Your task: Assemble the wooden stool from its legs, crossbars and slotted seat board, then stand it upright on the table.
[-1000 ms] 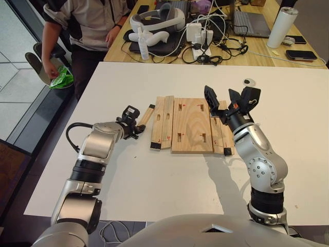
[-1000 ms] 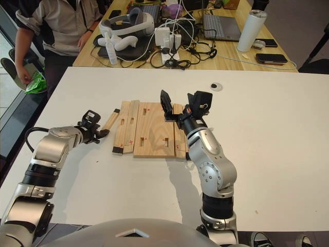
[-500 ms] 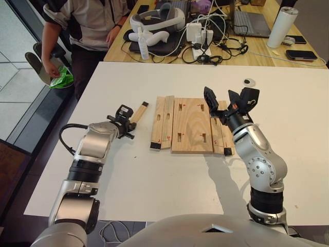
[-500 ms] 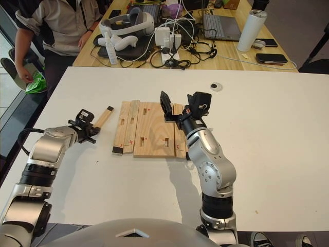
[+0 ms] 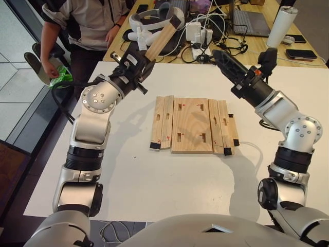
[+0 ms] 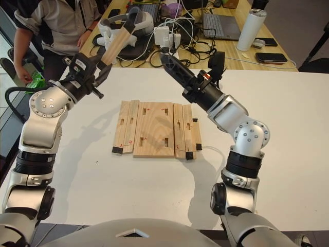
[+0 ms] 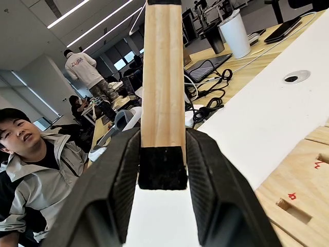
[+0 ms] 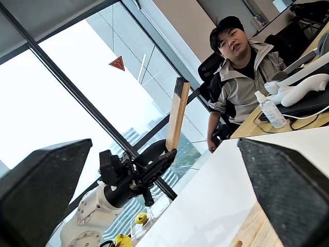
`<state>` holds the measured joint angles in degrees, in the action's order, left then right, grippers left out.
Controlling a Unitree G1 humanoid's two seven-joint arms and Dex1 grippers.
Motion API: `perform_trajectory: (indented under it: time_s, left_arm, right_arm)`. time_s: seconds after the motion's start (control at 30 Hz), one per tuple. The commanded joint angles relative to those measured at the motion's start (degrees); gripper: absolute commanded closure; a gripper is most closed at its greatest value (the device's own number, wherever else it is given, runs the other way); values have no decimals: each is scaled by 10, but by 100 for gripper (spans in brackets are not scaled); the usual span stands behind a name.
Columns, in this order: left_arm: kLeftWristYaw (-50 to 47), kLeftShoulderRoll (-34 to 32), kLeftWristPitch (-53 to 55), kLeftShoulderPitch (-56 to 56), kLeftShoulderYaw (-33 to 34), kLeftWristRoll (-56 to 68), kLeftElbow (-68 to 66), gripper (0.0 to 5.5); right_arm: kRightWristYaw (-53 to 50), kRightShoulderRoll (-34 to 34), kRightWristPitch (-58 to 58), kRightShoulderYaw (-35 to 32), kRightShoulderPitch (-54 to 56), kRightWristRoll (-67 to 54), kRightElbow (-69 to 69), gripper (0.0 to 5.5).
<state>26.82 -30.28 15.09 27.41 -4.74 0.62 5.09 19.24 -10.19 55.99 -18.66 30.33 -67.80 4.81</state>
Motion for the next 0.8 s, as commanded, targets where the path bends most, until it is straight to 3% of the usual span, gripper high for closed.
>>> perform_trajectory:
  time_s: [0.03,0.43,0.53,0.8]
  left_arm:
    - [14,20,1,-1,-16,5,32,421]
    - [40,54,35,-26,-66,0,93,421]
    - [47,55,40,-31,-72,-2,100,421]
    - [54,44,36,-37,-71,-13,91,421]
  right_arm:
    - [35,-20,-4,21,41,19,-47,10]
    - [103,29,-103,93,92,135,-137,10]
    - [110,34,-111,93,95,149,-146,84]
    - [116,36,-110,81,99,151,-152,214]
